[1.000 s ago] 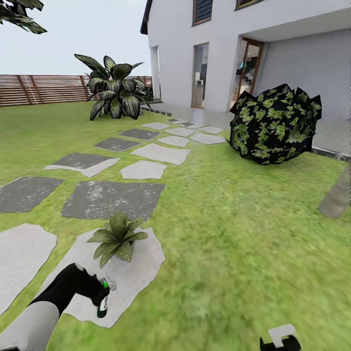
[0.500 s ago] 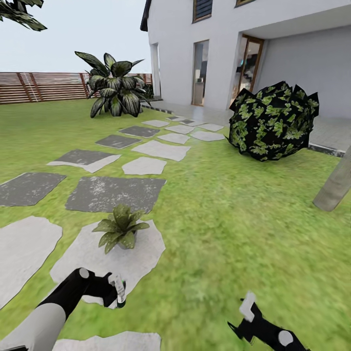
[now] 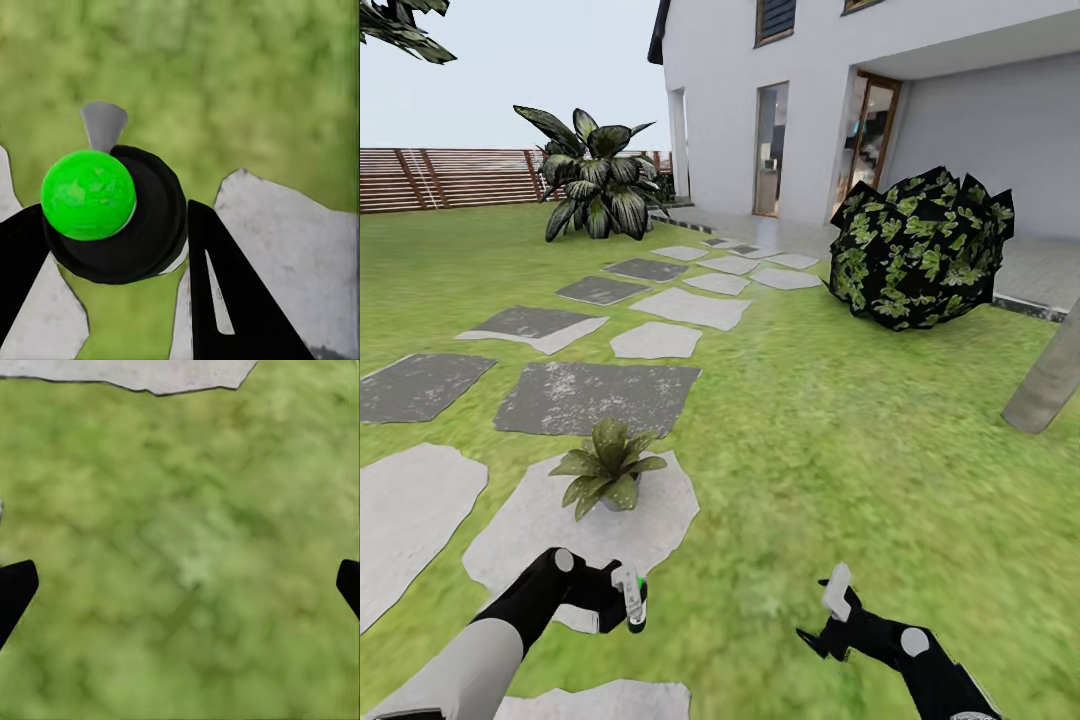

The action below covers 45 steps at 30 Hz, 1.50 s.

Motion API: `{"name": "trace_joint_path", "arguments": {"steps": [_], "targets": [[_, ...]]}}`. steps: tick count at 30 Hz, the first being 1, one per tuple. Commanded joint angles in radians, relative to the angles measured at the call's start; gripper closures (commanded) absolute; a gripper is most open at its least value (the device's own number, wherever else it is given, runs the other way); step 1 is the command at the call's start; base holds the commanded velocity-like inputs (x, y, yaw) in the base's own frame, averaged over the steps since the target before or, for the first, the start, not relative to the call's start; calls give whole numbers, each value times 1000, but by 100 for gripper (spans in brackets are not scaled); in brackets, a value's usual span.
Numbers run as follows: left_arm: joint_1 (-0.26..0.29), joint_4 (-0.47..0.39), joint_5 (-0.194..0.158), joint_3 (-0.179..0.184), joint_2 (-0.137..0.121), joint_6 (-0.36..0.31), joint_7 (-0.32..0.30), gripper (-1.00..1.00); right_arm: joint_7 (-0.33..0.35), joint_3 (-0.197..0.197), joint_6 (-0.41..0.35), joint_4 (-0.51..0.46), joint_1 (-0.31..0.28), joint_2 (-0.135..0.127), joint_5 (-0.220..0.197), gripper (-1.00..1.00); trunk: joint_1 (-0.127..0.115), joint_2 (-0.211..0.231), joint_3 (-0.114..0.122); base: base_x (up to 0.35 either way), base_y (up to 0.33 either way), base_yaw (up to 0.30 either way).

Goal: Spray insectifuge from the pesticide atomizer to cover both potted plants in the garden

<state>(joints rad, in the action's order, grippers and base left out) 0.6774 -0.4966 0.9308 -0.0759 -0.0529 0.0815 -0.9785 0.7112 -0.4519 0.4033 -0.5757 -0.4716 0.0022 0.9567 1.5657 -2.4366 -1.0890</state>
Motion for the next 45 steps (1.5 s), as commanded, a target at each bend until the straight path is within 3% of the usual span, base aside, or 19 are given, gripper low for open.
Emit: {"name": "trace_joint_path", "arguments": {"steps": [1, 3, 4, 7, 12, 16, 19, 29, 33, 38, 45], "targets": [[1, 0, 10, 1, 3, 8, -5, 100, 7, 4, 5, -1, -2, 7, 7, -100, 0, 0, -1, 0, 0, 0], [1, 2, 10, 21, 6, 8, -5, 100, 8, 42, 6, -3, -2, 14, 7, -100, 0, 0, -1, 0, 0, 0], [1, 3, 9, 26, 6, 8, -5, 100, 8, 52, 6, -3, -2, 15, 7, 100, 0, 0, -1, 0, 0, 0], [1, 4, 9, 34, 6, 8, -5, 100, 9, 68, 6, -4, -5, 30, 7, 100, 0, 0, -1, 0, 0, 0], [0, 4, 11, 36, 24, 9, -5, 100, 10, 79, 6, -4, -15, 93, 8, 100, 0, 0, -1, 0, 0, 0], [-1, 4, 12, 36, 38, 9, -4, 100, 9, 178, 5, -3, -17, 116, 7, 100, 0, 0, -1, 0, 0, 0], [-1, 4, 13, 37, 44, 10, 0, 100, 8, 206, 5, -3, -18, 118, 6, 100, 0, 0, -1, 0, 0, 0], [-3, 4, 15, 53, 58, 13, 6, 100, 8, 211, 5, -4, -18, 126, 5, 100, 0, 0, -1, 0, 0, 0], [-5, 4, 21, 77, 62, 15, 9, 100, 8, 211, 4, -4, -29, 133, 4, 100, 0, 0, -1, 0, 0, 0], [-6, 12, 20, 83, 64, 42, 87, 100, 8, 211, 3, -4, -42, 163, 4, 100, 0, 0, -1, 0, 0, 0], [-7, 31, 21, 84, 63, 48, 101, 100, 8, 211, 3, -4, -71, 172, 2, 100, 0, 0, -1, 0, 0, 0]]}}
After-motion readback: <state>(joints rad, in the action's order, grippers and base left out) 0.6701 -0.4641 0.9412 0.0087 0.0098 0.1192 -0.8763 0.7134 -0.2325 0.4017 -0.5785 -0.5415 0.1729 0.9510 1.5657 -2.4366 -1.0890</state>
